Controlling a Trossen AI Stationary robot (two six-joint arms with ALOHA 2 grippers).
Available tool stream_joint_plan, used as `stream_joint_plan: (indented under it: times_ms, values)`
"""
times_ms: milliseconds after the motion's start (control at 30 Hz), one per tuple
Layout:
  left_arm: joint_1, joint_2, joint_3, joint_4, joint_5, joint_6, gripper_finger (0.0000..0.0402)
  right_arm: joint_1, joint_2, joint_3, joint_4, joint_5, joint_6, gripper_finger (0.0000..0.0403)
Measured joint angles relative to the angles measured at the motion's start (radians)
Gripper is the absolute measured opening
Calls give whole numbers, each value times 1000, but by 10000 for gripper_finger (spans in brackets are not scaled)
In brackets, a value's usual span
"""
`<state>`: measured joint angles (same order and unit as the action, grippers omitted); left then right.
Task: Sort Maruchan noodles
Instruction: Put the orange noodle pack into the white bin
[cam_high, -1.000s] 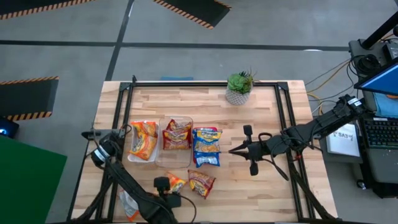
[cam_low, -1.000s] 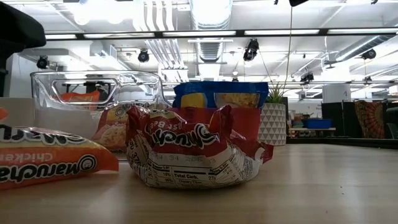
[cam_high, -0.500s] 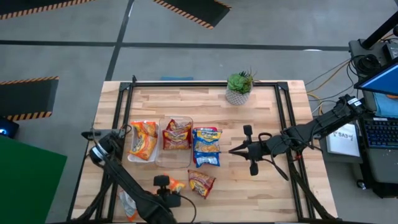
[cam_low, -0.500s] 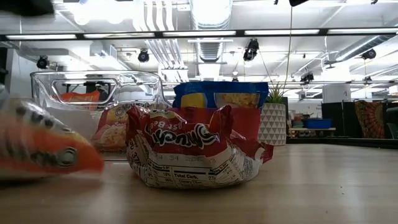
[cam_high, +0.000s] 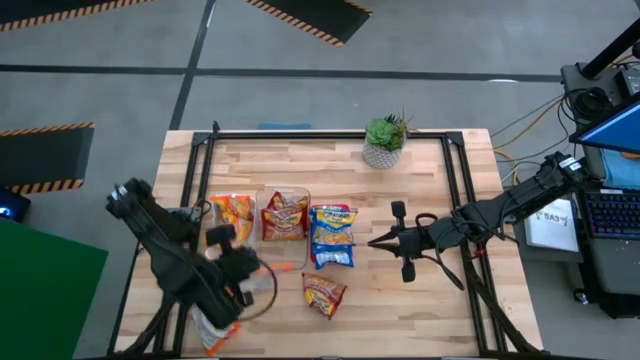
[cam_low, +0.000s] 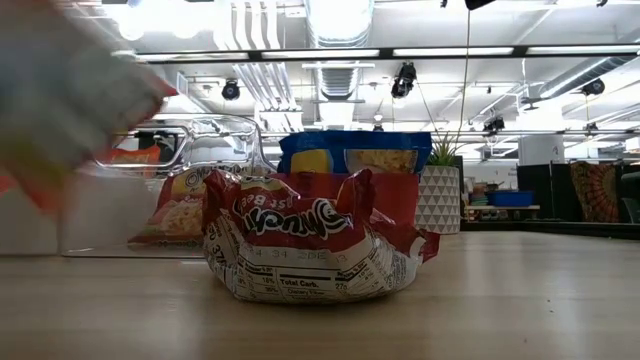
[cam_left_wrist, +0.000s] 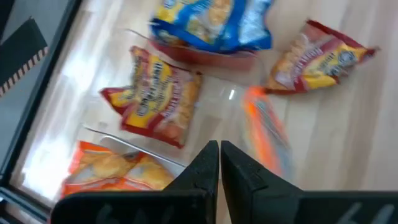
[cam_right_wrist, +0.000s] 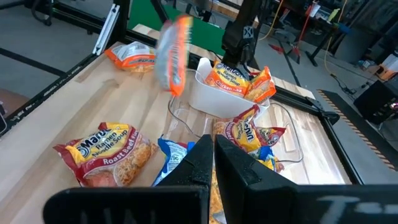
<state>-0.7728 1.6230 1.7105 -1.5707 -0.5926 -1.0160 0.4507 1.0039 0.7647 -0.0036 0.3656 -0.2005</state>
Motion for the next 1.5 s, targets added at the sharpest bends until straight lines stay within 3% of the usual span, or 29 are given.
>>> stream_joint_plan:
  times_ms: [167, 267, 533, 667, 800, 900, 1033, 1167, 1333, 1500]
  values:
    - [42, -101, -33, 0, -8, 45, 0, 0, 0, 0, 0, 0, 0, 9]
    - [60, -118, -47, 30, 43, 54, 0, 0, 0, 0, 0, 0, 0, 9]
    - [23, 5, -115, 304, 206, 77, 17, 0, 0, 0, -20, 0, 12, 9]
    - [10, 128, -127, 326, 346, 26, 71, 0, 0, 0, -21, 0, 18, 9]
    - [8, 256, -117, 319, 501, 22, 156, 0, 0, 0, -21, -1, 26, 9]
    - [8, 327, -91, 293, 546, 15, 222, 0, 0, 0, -21, -2, 33, 9]
    - [3, 372, -59, 285, 540, -8, 296, 0, 0, 0, -21, -2, 34, 9]
    - [-6, 379, -55, 298, 437, -43, 341, 0, 0, 0, -21, -2, 29, 9]
    - [-32, 361, -82, 324, 331, -119, 347, 0, 0, 0, -21, -2, 26, 9]
    - [-86, 289, -195, 468, 203, -268, 335, 0, 0, 0, -22, -7, 22, 9]
